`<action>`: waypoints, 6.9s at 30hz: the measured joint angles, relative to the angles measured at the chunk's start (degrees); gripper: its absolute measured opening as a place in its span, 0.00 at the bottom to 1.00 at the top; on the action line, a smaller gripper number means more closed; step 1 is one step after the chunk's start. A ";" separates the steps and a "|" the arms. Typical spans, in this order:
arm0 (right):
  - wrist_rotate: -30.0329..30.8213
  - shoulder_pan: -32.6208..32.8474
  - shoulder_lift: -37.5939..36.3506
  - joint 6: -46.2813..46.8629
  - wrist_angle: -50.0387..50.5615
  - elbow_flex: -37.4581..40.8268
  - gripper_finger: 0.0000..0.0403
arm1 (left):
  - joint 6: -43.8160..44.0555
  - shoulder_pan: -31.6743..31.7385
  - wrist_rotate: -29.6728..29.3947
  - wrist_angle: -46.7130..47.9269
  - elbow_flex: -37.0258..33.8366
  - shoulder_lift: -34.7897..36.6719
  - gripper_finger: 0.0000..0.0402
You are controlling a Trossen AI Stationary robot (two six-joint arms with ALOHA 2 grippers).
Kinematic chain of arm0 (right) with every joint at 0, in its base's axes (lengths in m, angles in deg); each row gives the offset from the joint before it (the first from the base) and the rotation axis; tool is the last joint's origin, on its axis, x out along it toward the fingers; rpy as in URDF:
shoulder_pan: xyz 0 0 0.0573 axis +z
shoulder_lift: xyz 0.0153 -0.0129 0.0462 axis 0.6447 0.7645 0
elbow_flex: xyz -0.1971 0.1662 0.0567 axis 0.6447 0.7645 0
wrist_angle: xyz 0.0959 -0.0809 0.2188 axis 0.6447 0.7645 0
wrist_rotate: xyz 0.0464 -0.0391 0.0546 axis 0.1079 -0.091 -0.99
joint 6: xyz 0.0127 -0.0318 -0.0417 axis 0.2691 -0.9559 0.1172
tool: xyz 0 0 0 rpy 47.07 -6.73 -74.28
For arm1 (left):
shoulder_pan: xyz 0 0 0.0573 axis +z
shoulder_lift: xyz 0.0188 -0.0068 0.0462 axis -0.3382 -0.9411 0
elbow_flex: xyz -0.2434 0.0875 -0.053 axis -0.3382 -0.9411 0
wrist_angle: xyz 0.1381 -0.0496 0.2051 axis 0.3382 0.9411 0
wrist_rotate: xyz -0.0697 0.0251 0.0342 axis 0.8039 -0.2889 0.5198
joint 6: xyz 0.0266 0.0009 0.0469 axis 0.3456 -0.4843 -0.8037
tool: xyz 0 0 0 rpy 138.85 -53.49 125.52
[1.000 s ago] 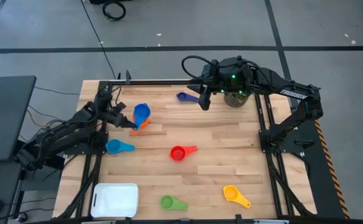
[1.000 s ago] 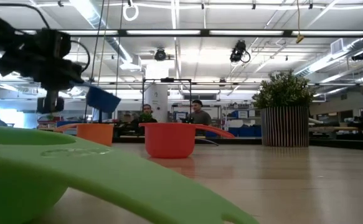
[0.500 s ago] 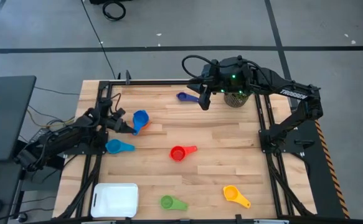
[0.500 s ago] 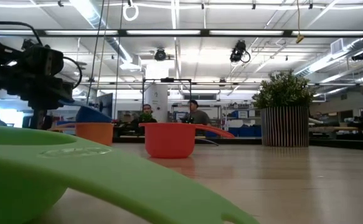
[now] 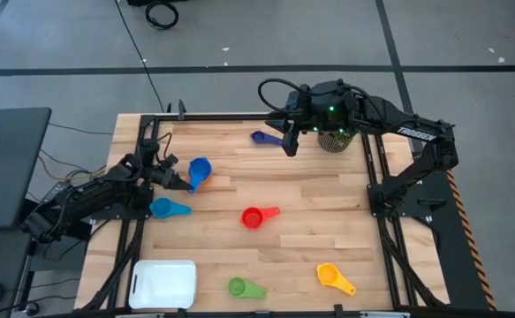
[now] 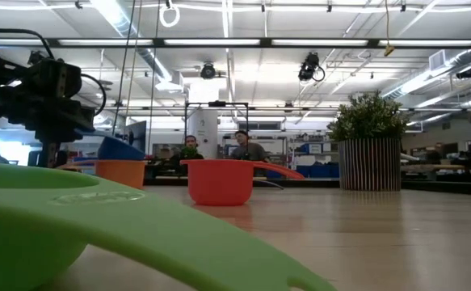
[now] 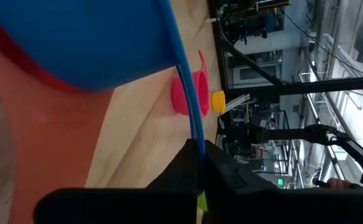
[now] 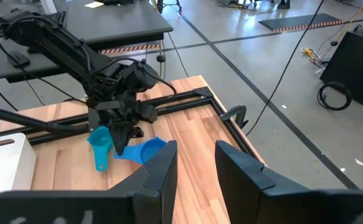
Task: Nest measuring cups in basket
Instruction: Stack the dark blue measuring cup into the orange measuring cup
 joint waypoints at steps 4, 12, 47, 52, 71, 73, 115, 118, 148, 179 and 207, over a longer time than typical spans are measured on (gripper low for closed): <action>0.00 0.00 0.00 0.00 0.00 0.00 0.28 | 0.36 0.00 -1.03 -0.06 -0.02 -0.02 0.13; 0.00 0.00 0.00 0.13 0.00 0.00 0.28 | 5.07 -0.02 -1.27 -1.32 0.29 -0.01 0.21; 0.00 0.00 0.00 -0.48 0.00 0.00 0.28 | 8.08 -0.04 1.63 1.55 0.74 0.00 0.18; 0.01 0.00 0.00 -0.48 0.00 0.00 0.28 | 11.31 -0.04 1.49 1.69 0.74 0.00 0.22; 0.00 0.01 0.00 -0.49 0.02 0.00 0.28 | 11.08 -0.04 9.13 5.10 0.98 0.00 0.25; 0.00 0.01 0.00 -0.50 0.04 0.00 0.28 | 10.46 -0.02 7.98 5.10 0.98 0.00 0.23; 0.02 -1.20 -0.02 -3.50 1.44 0.00 0.28 | 10.85 -9.09 -8.94 -0.02 0.48 -0.01 0.08; 0.02 -1.18 -0.02 -3.50 1.44 -0.02 0.28 | 11.03 -9.09 -7.37 0.25 0.48 -0.02 0.09; 0.50 -3.56 -0.02 -5.42 5.02 -0.02 0.28 | -14.11 -11.43 -45.45 48.91 47.10 -0.63 0.00; 0.48 -3.85 0.02 -2.84 5.68 -0.02 0.28 | 5.91 -29.09 -50.42 49.13 29.83 -15.25 0.00; 0.46 -3.85 0.11 -2.84 5.66 0.44 0.28 | 3.40 -35.69 -49.85 16.40 30.17 -42.33 0.00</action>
